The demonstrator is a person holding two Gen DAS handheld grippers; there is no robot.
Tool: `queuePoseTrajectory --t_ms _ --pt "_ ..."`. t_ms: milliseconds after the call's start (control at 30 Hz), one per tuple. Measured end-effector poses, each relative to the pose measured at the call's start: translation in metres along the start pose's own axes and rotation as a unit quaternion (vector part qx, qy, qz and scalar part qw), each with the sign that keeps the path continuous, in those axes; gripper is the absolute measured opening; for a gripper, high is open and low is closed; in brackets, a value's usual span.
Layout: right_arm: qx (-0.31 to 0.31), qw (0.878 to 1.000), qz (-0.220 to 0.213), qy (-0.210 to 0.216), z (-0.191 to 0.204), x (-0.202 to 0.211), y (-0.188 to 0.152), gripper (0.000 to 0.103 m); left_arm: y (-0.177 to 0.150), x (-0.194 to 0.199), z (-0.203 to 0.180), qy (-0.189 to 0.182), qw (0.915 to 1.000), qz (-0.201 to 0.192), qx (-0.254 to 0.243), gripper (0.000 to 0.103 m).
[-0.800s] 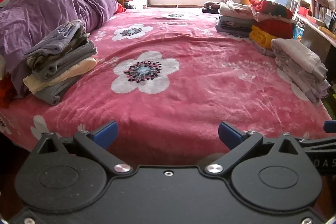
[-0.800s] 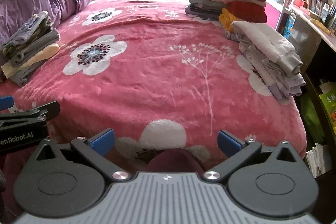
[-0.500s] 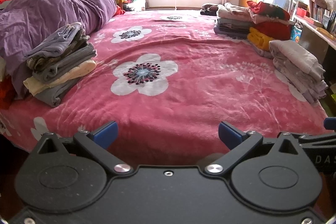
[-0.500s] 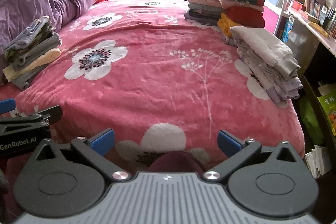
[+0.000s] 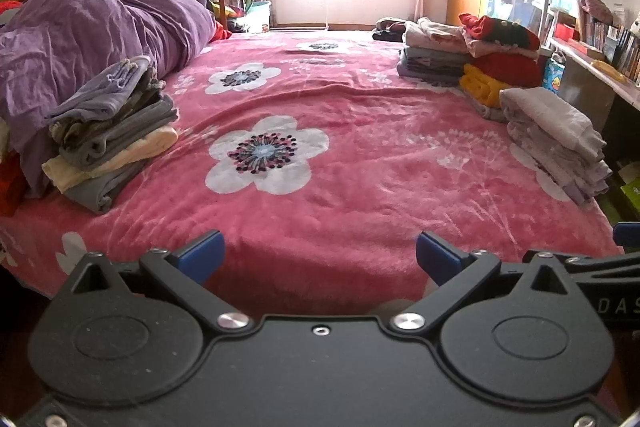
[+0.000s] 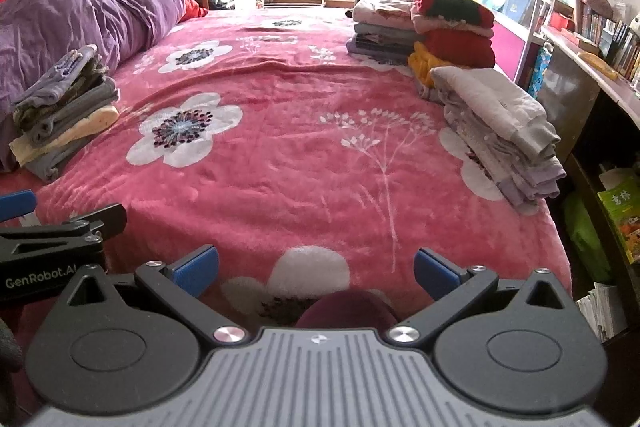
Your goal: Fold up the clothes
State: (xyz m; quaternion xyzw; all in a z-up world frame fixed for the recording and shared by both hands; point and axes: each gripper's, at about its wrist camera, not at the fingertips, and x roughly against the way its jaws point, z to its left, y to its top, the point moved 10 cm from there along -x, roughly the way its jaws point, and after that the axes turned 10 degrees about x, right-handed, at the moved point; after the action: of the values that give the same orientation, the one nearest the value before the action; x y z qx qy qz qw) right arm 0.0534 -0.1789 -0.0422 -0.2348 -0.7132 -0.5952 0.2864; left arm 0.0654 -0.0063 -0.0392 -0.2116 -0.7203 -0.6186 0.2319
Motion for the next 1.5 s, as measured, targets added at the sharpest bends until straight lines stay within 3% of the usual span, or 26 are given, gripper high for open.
queuePoseTrajectory --t_ms 633,967,1233,1500 --pt "-0.004 0.999 -0.032 0.004 -0.006 0.018 0.013 0.103 0.014 0.017 -0.008 0.006 0.9998 -0.020 -0.007 0.102" --pt "-0.004 0.999 -0.029 0.014 -0.008 0.004 0.021 0.103 0.021 0.004 -0.009 0.015 0.9998 -0.015 -0.007 0.102" --pt "0.002 0.999 -0.022 0.032 -0.006 -0.031 0.036 0.103 0.025 -0.025 0.000 0.019 0.9998 0.001 0.009 0.102" --pt "-0.015 0.993 -0.046 0.112 0.005 -0.067 0.054 0.103 0.034 -0.053 0.025 0.030 0.9985 0.003 0.047 0.102"
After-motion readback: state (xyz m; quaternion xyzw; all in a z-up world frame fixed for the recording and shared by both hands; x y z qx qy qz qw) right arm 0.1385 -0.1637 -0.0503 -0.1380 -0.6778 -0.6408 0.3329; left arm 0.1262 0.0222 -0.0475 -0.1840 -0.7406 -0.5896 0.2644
